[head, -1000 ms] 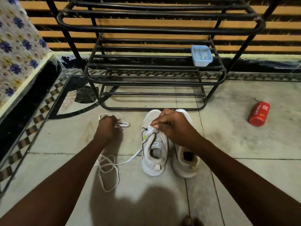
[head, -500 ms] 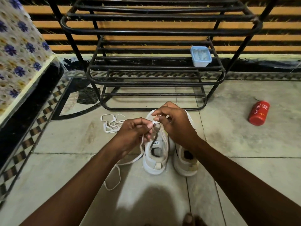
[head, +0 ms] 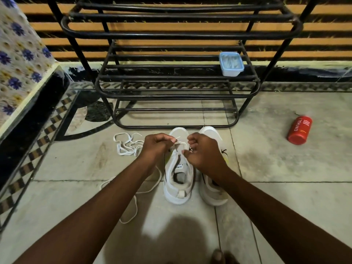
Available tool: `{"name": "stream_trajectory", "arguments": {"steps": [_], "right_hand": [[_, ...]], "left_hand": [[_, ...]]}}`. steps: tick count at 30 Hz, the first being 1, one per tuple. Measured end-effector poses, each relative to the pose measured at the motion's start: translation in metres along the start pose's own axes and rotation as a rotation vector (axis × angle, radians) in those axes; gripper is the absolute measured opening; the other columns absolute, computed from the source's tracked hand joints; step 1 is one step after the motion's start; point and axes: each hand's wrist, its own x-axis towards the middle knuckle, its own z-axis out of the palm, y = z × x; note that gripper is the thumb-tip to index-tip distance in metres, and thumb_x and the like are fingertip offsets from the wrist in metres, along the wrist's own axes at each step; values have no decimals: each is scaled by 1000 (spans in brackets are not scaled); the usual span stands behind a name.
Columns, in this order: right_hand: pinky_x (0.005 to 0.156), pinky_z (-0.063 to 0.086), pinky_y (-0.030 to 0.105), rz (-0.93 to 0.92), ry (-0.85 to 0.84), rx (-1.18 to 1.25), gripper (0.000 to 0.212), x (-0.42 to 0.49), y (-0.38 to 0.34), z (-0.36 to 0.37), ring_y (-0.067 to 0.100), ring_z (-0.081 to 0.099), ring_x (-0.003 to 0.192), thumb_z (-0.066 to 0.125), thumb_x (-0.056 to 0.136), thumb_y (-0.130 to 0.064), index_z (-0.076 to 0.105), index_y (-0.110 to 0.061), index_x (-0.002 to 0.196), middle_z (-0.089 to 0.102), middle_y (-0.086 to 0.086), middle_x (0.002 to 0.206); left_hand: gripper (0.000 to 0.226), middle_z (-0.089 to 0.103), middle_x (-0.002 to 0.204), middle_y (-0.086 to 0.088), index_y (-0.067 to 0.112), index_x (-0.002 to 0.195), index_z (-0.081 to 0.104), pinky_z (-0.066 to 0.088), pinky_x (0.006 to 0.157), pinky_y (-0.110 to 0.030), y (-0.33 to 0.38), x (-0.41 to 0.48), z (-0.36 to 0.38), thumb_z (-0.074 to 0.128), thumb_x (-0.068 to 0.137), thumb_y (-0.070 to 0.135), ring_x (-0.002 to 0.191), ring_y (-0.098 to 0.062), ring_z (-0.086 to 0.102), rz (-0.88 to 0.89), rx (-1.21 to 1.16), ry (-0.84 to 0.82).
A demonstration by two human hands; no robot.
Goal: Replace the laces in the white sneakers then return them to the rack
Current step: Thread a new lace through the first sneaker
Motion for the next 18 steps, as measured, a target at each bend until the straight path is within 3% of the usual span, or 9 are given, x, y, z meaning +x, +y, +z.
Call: {"name": "stream_trajectory", "arguments": {"steps": [4, 8, 11, 15, 18], "right_hand": [[75, 55, 41, 44, -71, -95, 34, -5, -1, 9, 28, 68, 78, 81, 73, -27, 68, -1, 92, 71, 11, 82], [67, 52, 39, 115, -85, -141, 24, 6, -2, 11, 28, 64, 73, 74, 74, -25, 62, -5, 79, 67, 8, 73], [58, 37, 32, 147, -70, -176, 23, 13, -3, 14, 31, 55, 70, 70, 77, -22, 51, -9, 72, 58, 9, 69], [81, 50, 35, 200, -51, -198, 28, 20, 1, 16, 31, 62, 96, 71, 81, -22, 66, -3, 100, 68, 14, 98], [86, 48, 34, 226, -6, -177, 28, 20, 7, 16, 30, 63, 103, 71, 82, -26, 69, -6, 102, 71, 10, 100]], "left_hand": [[6, 78, 80, -6, 12, 78, 81, 61, 87, -37, -11, 16, 15, 81, 83, 8, 80, -20, 73, -35, 161, 28], [9, 77, 72, 9, 22, 73, 82, 63, 85, -36, -23, 24, 25, 82, 78, 16, 76, -10, 75, -42, 269, 81], [10, 77, 73, 14, 26, 72, 82, 62, 85, -34, -29, 26, 30, 80, 78, 18, 78, -9, 74, -25, 299, 89], [15, 75, 73, 20, 28, 70, 80, 58, 80, -25, -37, 28, 30, 77, 80, 18, 77, -1, 71, 25, 344, 117], [17, 74, 72, 23, 29, 68, 78, 51, 71, -16, -41, 28, 29, 75, 81, 18, 75, 4, 69, 47, 361, 151]]}}
